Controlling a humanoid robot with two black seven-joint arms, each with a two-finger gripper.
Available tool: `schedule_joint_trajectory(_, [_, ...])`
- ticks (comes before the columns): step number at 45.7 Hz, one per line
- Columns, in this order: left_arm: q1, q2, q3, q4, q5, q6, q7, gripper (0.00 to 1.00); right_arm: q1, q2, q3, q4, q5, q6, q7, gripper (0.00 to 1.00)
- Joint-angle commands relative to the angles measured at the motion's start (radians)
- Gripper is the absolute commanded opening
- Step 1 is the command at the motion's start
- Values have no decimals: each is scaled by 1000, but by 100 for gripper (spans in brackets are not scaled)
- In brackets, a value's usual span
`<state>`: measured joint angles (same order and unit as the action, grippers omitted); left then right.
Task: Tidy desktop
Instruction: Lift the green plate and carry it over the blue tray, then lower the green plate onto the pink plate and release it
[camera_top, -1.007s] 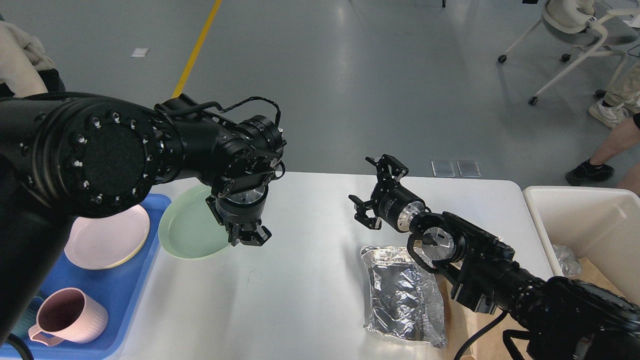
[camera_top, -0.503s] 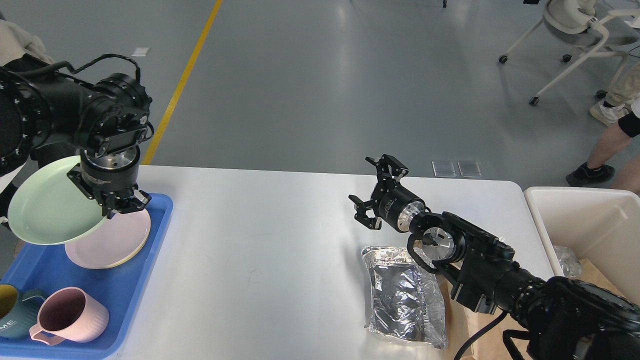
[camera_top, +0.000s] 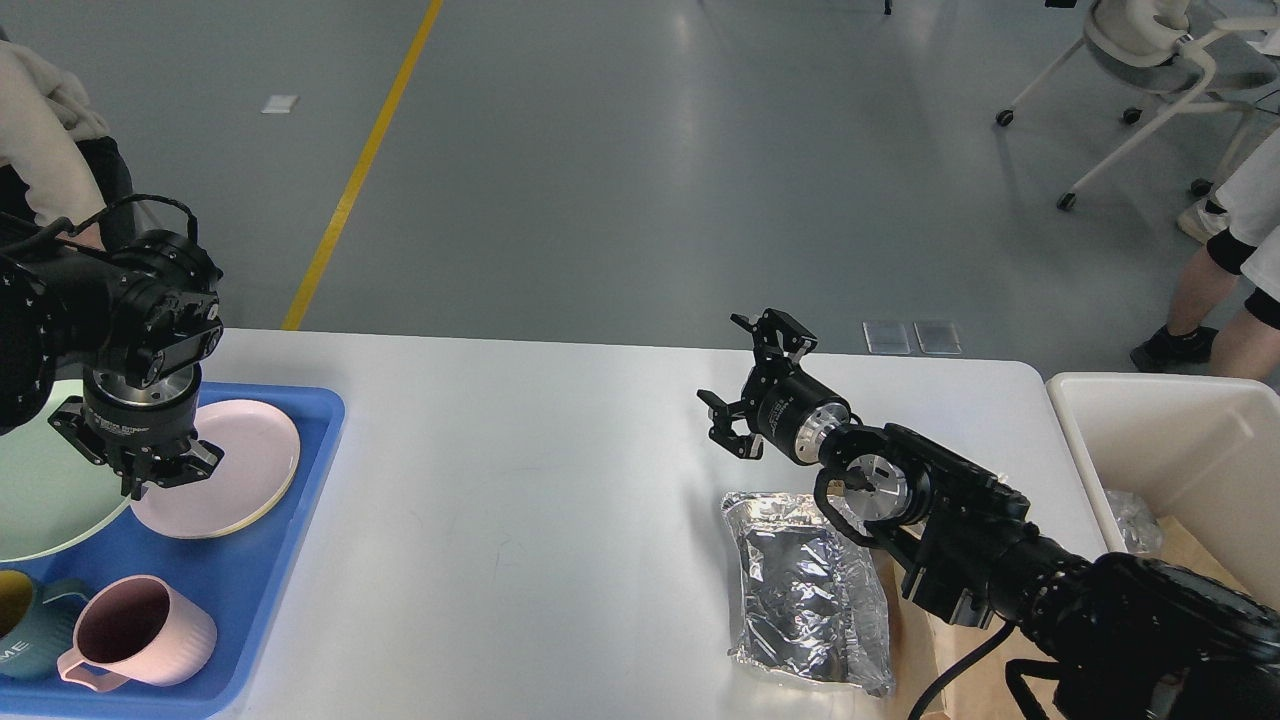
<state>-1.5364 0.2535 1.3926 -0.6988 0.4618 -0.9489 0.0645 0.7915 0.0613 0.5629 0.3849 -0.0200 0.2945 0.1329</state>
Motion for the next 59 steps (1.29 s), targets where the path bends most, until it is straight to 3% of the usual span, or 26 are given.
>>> schedule_joint_trajectory(1, [7, -7, -4, 2, -2, 53, 0, 0, 0, 0, 0, 0, 0, 0, -1, 100])
schedule_joint_trajectory(14, [15, -118, -3, 4, 0, 134, 1, 0, 0, 0, 0, 0, 0, 0, -1, 100])
schedule_joint_trajectory(22, [76, -187, 3, 24, 8, 240, 5, 0, 0, 0, 0, 0, 0, 0, -1, 100])
schedule_joint_trajectory(29, [140, -204, 8, 84, 20, 302, 49, 0, 0, 0, 0, 0, 0, 0, 1, 100])
schedule_joint_trajectory(33, [168, -207, 8, 99, 20, 338, 54, 0, 0, 0, 0, 0, 0, 0, 0, 100])
schedule_joint_trajectory(59, [291, -183, 43, 182, 20, 420, 54, 0, 0, 0, -1, 0, 0, 0, 1, 100])
